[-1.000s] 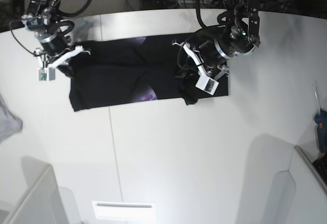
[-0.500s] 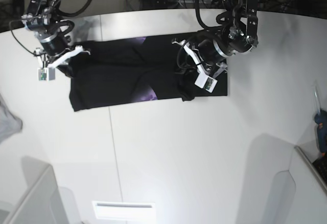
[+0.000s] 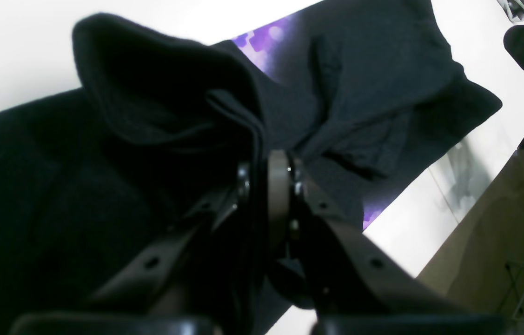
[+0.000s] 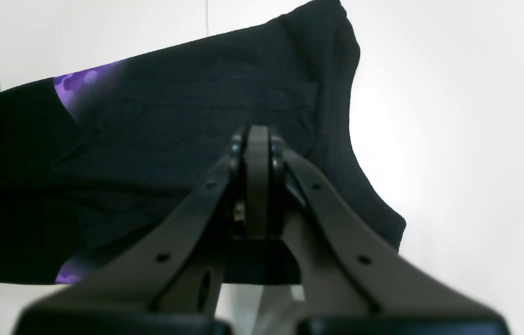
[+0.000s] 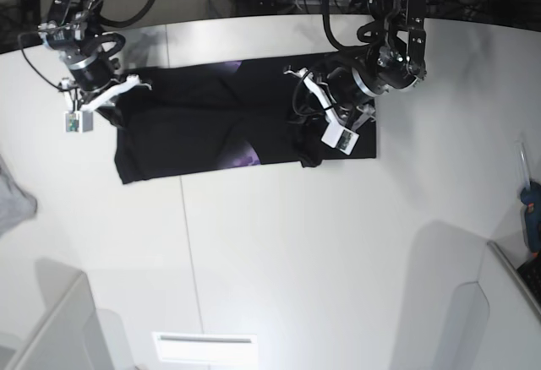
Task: Fold the T-shirt properly
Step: 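Carry the strip end with the left gripper toward the strip's middle, then release the folded end and raise the left gripper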
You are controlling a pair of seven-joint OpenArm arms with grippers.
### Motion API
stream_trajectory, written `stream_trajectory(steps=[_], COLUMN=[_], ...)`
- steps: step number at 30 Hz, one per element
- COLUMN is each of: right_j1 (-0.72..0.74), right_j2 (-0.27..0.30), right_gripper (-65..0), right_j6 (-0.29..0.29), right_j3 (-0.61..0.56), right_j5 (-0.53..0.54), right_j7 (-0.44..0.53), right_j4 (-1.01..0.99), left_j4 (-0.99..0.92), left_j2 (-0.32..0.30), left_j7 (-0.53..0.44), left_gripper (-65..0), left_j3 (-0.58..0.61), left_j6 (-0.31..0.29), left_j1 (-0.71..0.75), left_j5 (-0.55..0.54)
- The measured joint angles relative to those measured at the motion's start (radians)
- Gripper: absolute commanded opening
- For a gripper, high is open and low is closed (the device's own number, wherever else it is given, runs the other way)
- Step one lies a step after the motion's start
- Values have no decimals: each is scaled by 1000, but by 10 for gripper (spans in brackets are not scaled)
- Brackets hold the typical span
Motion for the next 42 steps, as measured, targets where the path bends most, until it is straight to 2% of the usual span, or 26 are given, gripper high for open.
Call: stream_trajectory(steps=[4, 14, 17, 20, 25, 29, 33, 35, 37, 38, 39, 40, 42], right_j1=[0, 0, 0, 0, -1, -1, 0, 0, 5, 18, 37, 59, 111], right_j2=[0, 0, 0, 0, 0, 0, 0, 0, 3, 3, 2, 2, -4], right_gripper=[-650, -650, -650, -650, -650, -650, -650, -650, -650, -650, -650, -605, -429], right_j6=[0, 0, 0, 0, 0, 0, 0, 0, 0, 0, 0, 0, 4], right_j3=[0, 0, 0, 0, 0, 5, 5, 5, 5, 5, 7, 9, 42], right_j5=[0, 0, 0, 0, -1, 0, 0, -1, 2, 0, -2, -4, 24], right_j7=[0, 0, 0, 0, 0, 0, 0, -1, -28, -84, -146, -192, -272], right_j4=[0, 0, 0, 0, 0, 0, 0, 0, 0, 0, 0, 0, 0], left_j4=[0, -1, -1, -16, -119, -119, -15, 51, 80, 78, 75, 73, 68], left_j2=[0, 0, -1, -16, -5, -11, -26, -48, -56, -59, -62, -66, -72], left_j7=[0, 0, 1, -2, -1, 0, -6, -17, -16, -8, -1, 3, -4], left_gripper=[-642, -336, -272, -240, -245, -245, -265, -383, -573, -650, -650, -650, -650], left_j3=[0, 0, 7, 80, 206, 200, 198, 160, 64, 14, -35, -88, -191], left_j6=[0, 0, 1, 3, -1, 2, 3, -6, -5, 0, 0, 0, -2], left_j1=[0, 0, -6, -34, -94, -97, -88, -55, -5, 15, 32, 48, 77], left_j5=[0, 0, 1, 2, -5, 2, -5, -26, -15, -7, 8, 7, 6])
